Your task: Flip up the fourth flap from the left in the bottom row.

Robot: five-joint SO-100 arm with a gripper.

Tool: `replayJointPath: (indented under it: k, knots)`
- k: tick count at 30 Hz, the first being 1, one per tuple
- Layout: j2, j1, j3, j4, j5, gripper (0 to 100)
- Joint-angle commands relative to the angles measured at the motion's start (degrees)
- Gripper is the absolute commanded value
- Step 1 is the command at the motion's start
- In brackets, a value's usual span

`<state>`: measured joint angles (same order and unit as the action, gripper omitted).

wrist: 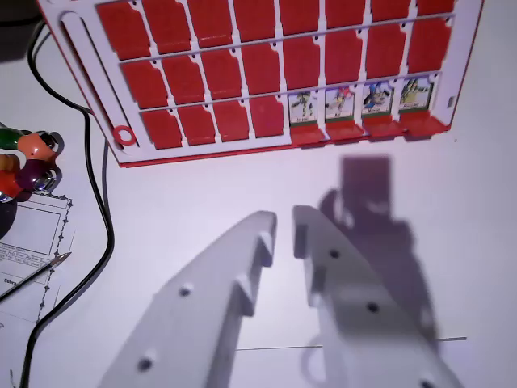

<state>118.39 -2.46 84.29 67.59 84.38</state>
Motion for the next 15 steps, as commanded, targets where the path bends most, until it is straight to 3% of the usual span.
replayJointPath:
  k: [1,15]
  knots:
    - [8.44,-0.53,1.49,-1.41,2.20,2]
    - [20.30,1.67,11.43,-2.72,6.68,2]
